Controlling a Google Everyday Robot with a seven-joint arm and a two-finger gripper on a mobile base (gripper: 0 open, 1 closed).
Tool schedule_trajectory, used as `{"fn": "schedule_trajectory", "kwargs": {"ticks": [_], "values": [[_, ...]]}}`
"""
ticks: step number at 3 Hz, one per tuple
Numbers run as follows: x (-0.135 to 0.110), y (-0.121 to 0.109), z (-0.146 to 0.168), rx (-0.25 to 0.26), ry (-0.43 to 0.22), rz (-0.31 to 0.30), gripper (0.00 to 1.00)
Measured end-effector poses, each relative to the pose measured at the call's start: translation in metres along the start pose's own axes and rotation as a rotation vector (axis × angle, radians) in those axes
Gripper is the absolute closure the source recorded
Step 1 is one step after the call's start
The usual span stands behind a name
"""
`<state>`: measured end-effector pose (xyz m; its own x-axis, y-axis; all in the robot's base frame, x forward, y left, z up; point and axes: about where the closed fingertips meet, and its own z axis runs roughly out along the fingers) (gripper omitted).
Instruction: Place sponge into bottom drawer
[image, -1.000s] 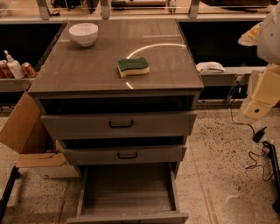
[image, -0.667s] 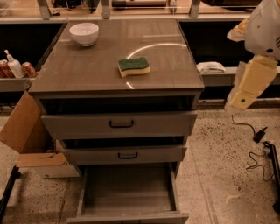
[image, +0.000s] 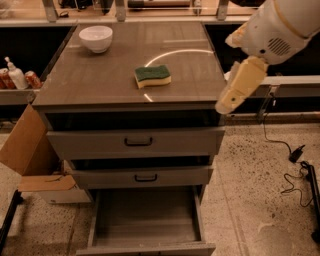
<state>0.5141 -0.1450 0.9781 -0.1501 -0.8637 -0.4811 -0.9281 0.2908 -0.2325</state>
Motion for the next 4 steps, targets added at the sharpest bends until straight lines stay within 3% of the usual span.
{"fn": "schedule_trajectory", "kwargs": {"ticks": [1, 2, 4], "values": [[-0.021, -0.008, 0.026, -0.004, -0.129, 0.002, 0.0], [-0.021, -0.008, 0.026, -0.004, -0.129, 0.002, 0.0], [-0.045, -0.055, 0.078, 0.036, -0.246, -0.001, 0.0]]}}
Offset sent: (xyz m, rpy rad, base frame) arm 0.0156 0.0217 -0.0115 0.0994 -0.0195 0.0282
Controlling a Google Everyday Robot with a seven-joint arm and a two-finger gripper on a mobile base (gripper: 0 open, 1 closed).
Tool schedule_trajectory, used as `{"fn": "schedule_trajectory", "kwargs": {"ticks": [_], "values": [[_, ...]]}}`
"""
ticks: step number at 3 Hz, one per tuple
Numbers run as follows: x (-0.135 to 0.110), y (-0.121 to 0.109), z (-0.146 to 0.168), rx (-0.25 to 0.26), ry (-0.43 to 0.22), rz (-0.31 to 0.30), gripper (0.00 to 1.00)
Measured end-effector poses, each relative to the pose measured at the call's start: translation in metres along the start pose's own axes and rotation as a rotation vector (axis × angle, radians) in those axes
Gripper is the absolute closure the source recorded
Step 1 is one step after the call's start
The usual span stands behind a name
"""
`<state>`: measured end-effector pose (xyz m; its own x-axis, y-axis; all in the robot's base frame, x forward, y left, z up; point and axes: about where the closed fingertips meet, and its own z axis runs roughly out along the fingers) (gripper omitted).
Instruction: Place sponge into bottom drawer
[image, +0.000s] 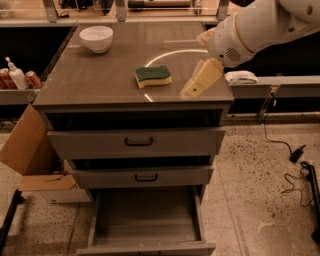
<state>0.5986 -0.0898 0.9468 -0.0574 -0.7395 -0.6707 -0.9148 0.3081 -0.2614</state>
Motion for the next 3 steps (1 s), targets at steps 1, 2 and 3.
{"fn": "schedule_trajectory", "kwargs": {"ticks": [1, 2, 3], "values": [[-0.01, -0.024, 0.038, -0.007, -0.066, 0.007, 0.0], [-0.016, -0.043, 0.072, -0.022, -0.111, 0.02, 0.0], [-0.014, -0.061, 0.105, -0.022, -0.129, 0.055, 0.0]]}}
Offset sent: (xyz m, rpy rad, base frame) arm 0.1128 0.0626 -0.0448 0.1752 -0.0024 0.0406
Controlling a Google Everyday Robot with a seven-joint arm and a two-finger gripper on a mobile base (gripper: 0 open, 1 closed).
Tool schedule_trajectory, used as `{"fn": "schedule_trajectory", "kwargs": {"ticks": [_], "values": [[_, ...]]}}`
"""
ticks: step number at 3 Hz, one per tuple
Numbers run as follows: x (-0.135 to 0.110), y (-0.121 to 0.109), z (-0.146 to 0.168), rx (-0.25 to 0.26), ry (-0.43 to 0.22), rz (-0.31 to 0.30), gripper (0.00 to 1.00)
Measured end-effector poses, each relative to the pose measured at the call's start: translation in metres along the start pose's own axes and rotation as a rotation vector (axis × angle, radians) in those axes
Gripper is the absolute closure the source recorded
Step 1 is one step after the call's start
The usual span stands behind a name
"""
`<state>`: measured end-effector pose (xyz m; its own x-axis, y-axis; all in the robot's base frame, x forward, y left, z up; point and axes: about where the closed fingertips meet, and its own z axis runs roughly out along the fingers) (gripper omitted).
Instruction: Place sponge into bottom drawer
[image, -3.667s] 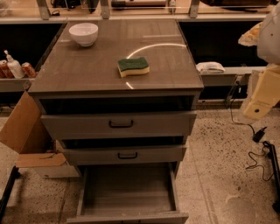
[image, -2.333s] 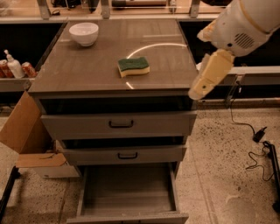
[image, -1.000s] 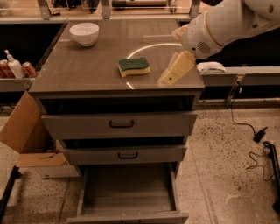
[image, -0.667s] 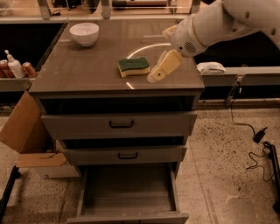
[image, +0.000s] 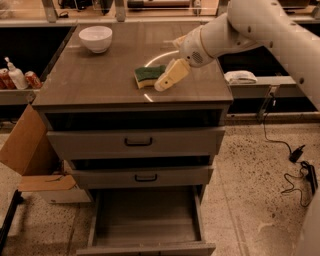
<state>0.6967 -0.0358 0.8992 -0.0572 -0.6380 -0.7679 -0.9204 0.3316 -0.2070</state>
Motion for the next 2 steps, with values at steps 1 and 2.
{"fn": "schedule_trajectory", "kwargs": {"ticks": [1, 2], "values": [[0.007, -0.012, 0.024, 0.004, -0.01, 0.043, 0.0], [0.011, -0.02, 0.045, -0.008, -0.023, 0.074, 0.0]]}}
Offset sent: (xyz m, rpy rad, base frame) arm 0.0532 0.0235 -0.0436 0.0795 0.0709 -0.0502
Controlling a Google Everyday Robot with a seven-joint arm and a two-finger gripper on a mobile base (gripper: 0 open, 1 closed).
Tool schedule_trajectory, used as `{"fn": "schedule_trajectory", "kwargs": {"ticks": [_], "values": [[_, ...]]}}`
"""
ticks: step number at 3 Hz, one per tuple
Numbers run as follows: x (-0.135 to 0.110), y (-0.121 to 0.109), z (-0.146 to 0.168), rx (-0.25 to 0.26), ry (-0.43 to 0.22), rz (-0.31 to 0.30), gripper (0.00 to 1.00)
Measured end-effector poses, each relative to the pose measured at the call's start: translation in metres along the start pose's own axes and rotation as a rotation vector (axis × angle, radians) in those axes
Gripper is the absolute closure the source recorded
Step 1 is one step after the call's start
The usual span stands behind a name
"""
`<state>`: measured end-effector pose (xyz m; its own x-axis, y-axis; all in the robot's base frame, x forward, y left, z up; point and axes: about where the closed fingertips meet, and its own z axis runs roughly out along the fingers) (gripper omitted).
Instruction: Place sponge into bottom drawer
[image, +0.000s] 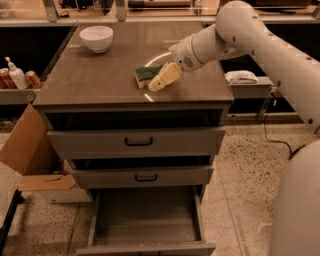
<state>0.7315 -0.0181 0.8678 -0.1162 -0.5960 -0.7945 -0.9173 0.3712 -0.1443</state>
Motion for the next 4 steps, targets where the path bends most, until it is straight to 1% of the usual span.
{"fn": "schedule_trajectory", "kwargs": {"ticks": [1, 2, 3, 4], "values": [[0.003, -0.006, 0.016, -0.014, -0.006, 0.022, 0.0], [0.008, -0.009, 0.027, -0.024, 0.004, 0.041, 0.0], [0.013, -0.01, 0.035, -0.035, 0.024, 0.047, 0.16], [0.014, -0.008, 0.039, -0.043, 0.041, 0.035, 0.4]]}}
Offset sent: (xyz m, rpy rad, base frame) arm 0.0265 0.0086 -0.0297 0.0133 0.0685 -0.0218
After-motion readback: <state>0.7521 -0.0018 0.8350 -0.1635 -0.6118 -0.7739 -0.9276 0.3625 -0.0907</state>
